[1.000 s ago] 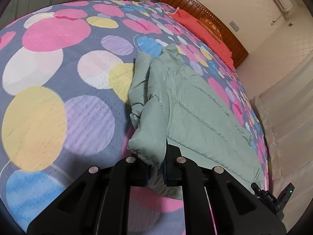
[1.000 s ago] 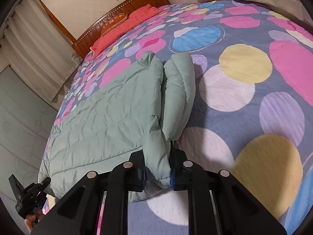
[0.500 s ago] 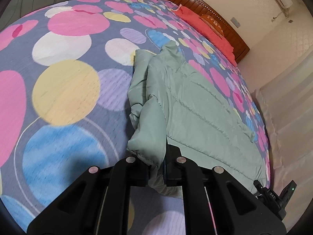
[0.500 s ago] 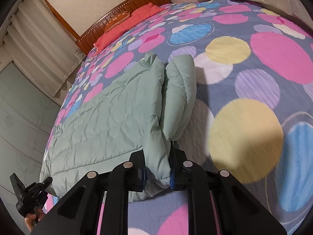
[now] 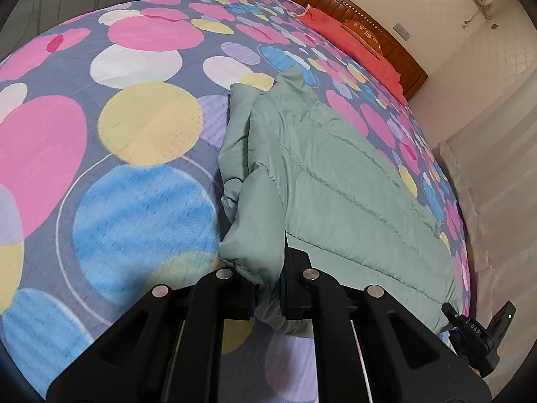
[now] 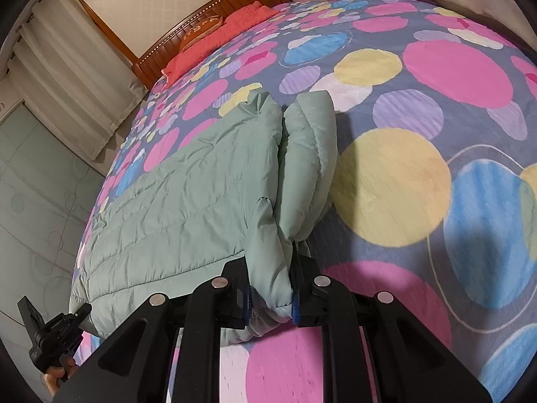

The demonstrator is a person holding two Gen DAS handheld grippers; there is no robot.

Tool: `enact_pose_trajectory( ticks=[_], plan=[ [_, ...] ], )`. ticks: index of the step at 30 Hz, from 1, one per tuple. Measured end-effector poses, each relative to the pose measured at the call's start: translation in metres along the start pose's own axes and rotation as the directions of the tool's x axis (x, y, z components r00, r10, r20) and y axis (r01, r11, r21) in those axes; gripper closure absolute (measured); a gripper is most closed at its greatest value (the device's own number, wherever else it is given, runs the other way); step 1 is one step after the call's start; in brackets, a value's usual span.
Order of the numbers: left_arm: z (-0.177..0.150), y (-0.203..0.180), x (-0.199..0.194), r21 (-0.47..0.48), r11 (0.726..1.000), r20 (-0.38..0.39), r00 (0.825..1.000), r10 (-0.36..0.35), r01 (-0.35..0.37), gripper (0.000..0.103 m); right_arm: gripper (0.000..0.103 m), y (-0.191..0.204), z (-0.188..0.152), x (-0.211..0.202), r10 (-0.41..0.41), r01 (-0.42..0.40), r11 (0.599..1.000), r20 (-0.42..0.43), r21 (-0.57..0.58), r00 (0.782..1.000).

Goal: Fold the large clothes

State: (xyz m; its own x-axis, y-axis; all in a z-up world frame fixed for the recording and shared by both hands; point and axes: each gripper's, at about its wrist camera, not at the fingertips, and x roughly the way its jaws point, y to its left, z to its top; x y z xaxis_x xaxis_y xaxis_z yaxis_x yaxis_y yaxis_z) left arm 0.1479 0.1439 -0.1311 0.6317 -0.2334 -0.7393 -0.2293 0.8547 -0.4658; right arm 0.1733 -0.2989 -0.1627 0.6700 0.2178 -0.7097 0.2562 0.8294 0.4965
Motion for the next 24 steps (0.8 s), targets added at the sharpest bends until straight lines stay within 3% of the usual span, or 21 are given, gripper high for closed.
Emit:
enact_pose_trajectory(
  ticks=[24],
  plan=[
    [-0.05,0.02,-0.053,0.015,1.0,-0.014,1.0,-0.018,0.018,0.094,0.086,-0.018,-0.053,-0.047,0.008,-0.008,1.0,-0.037,-0.02,0.999]
  ],
)
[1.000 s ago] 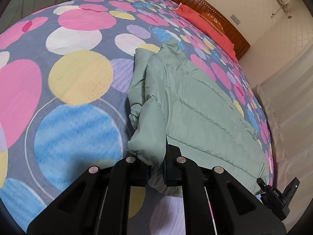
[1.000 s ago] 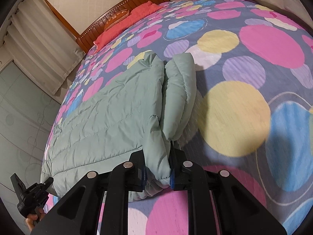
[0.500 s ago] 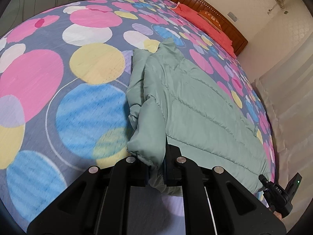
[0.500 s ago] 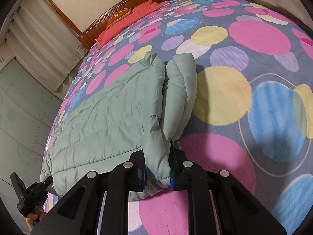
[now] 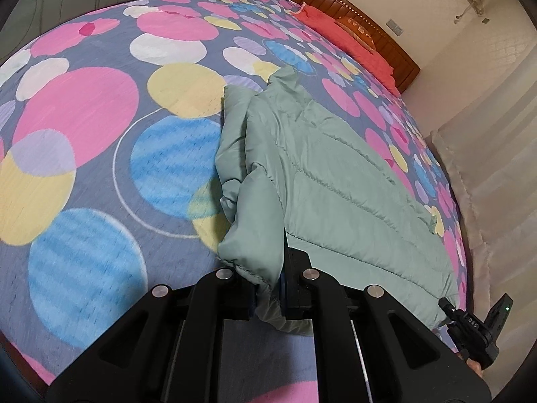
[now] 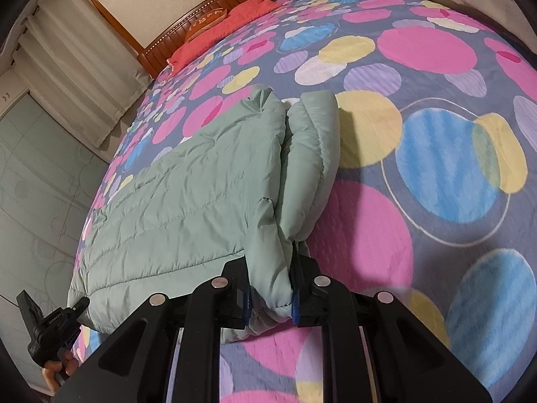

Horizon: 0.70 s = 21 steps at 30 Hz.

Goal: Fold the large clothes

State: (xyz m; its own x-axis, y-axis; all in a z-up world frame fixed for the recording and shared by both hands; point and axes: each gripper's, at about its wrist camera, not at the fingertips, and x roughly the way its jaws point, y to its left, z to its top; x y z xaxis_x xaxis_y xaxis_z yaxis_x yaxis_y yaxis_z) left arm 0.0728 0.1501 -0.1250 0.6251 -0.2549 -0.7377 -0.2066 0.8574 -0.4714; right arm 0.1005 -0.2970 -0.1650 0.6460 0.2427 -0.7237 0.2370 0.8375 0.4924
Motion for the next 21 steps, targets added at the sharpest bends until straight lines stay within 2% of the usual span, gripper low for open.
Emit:
enact_pose_trajectory(
  ticks=[7,10,17,21],
  plan=[
    [-0.007,0.008,0.008,-0.005,1.0,-0.022,1.0,0.002,-0.002,0.093,0.086,-0.006,-0.008,0.005,-0.006,0.007,1.0,-0.022,0.008,1.0],
    [-0.008,0.007,0.01,0.024,1.0,-0.02,1.0,0.017,-0.017,0.089,0.084,-0.005,-0.009,0.008,-0.013,0.013,1.0,-0.022,0.006,1.0],
    [-0.01,0.012,0.004,0.043,0.997,-0.008,0.998,0.06,-0.059,0.071,0.075,-0.01,-0.01,0.006,-0.021,0.022,0.999,-0.027,0.024,0.999],
    [-0.007,0.017,-0.002,0.038,0.997,-0.006,0.998,0.066,-0.066,0.067,0.073,-0.014,-0.011,0.001,-0.024,0.024,0.999,-0.026,0.029,0.999]
  ],
)
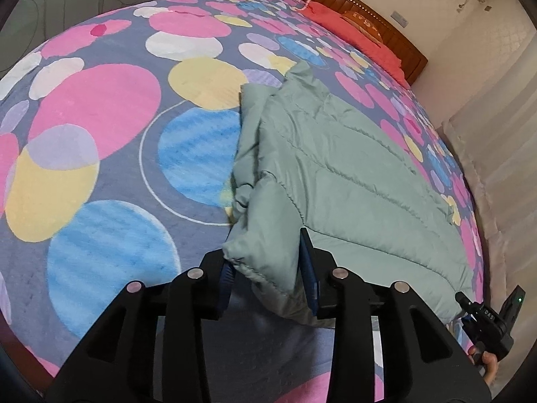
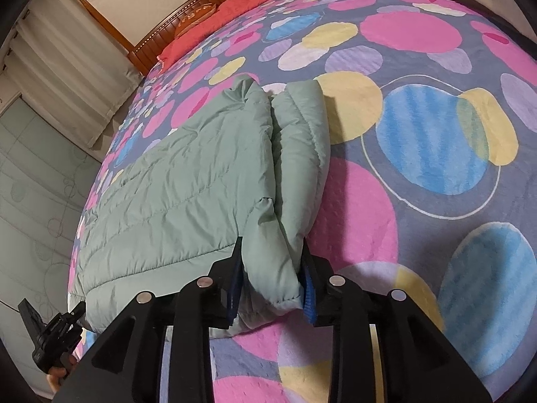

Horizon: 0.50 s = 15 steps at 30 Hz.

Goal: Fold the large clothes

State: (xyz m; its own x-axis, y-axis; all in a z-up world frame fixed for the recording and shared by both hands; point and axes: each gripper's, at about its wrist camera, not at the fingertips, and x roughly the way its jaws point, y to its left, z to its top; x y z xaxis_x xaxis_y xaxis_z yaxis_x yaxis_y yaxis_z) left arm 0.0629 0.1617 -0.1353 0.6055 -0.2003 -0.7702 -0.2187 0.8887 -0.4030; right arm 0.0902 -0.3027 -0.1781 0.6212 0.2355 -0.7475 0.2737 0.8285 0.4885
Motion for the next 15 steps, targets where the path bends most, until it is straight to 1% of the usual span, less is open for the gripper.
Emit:
enact_pose_trajectory(
  ticks=[1,3,8,13,15],
  plan=[
    [0.001,0.001,-0.002,0.0,1.0,0.002,1.0,0.003,-0.003,0.065,0.073,-0.001,0.0,-0.001,-0.001,0.001,1.0,0.001,0.001,1.0],
    [0.004,0.004,-0.005,-0.001,1.0,0.009,1.0,0.01,-0.01,0.059,0.072,-0.002,0.001,-0.006,-0.005,0.005,1.0,0.003,-0.001,1.0],
    [0.015,0.009,-0.01,-0.005,1.0,0.01,1.0,0.005,-0.005,0.05,0.072,-0.002,0.002,-0.011,-0.018,0.018,1.0,0.007,-0.004,1.0],
    [0.028,0.006,-0.008,0.04,0.999,0.007,1.0,0.019,-0.02,0.049,0.072,-0.001,0.004,-0.017,-0.049,0.049,0.999,0.014,-0.018,0.999],
    [0.032,0.004,-0.006,0.055,0.998,0.007,1.0,0.026,-0.026,0.049,0.072,0.0,0.006,-0.02,-0.076,0.077,0.997,0.025,-0.031,0.997]
  ],
)
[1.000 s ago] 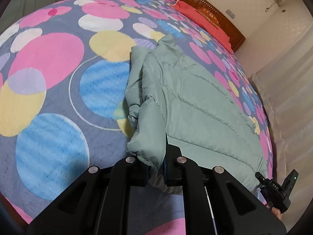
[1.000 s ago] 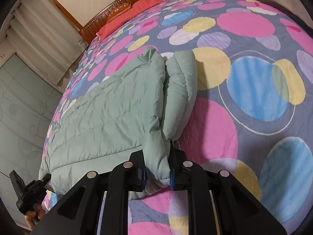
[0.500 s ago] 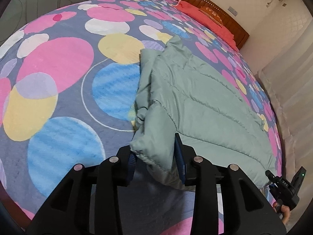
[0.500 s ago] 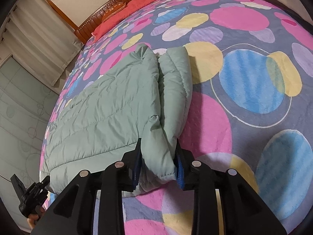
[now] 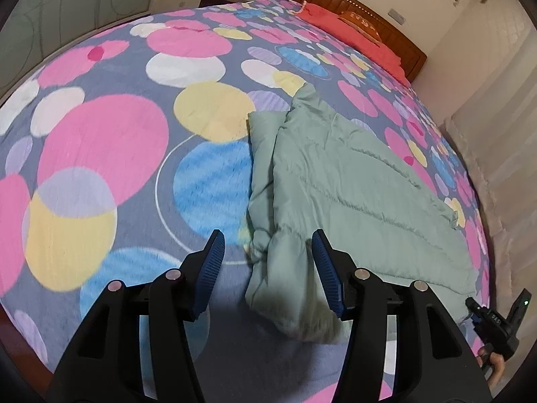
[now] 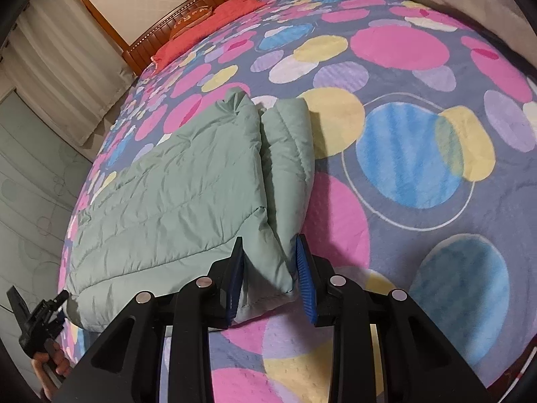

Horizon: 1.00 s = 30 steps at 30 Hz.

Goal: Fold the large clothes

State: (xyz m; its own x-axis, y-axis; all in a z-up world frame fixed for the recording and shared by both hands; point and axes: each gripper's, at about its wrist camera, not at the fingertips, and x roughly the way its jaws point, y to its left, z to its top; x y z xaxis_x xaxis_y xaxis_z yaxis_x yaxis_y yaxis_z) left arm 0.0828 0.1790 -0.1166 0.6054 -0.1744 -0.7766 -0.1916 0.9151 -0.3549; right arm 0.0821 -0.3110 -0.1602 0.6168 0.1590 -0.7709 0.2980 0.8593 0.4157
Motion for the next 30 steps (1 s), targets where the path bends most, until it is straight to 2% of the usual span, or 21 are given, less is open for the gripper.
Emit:
enact_pose_trajectory(
  ticks=[8,14,19,30],
  plan=[
    [0.011,-0.003,0.013,0.018,1.0,-0.015,1.0,0.007,-0.007,0.049,0.072,0.001,0.013,-0.009,-0.061,0.062,0.998,0.036,-0.024,0.997],
    [0.019,-0.007,0.019,0.033,0.999,-0.018,1.0,0.013,-0.013,0.049,0.072,0.02,0.029,-0.018,-0.093,0.099,0.992,0.08,-0.073,0.992],
    [0.023,-0.01,0.023,0.045,0.999,-0.022,1.0,0.016,-0.015,0.049,0.072,0.049,0.036,-0.013,-0.068,0.078,0.987,0.078,-0.14,0.995],
    [0.035,-0.016,0.038,0.078,0.997,-0.039,0.999,0.028,-0.024,0.049,0.072,0.134,0.02,0.027,-0.009,0.011,0.957,0.01,-0.29,1.0]
  ],
)
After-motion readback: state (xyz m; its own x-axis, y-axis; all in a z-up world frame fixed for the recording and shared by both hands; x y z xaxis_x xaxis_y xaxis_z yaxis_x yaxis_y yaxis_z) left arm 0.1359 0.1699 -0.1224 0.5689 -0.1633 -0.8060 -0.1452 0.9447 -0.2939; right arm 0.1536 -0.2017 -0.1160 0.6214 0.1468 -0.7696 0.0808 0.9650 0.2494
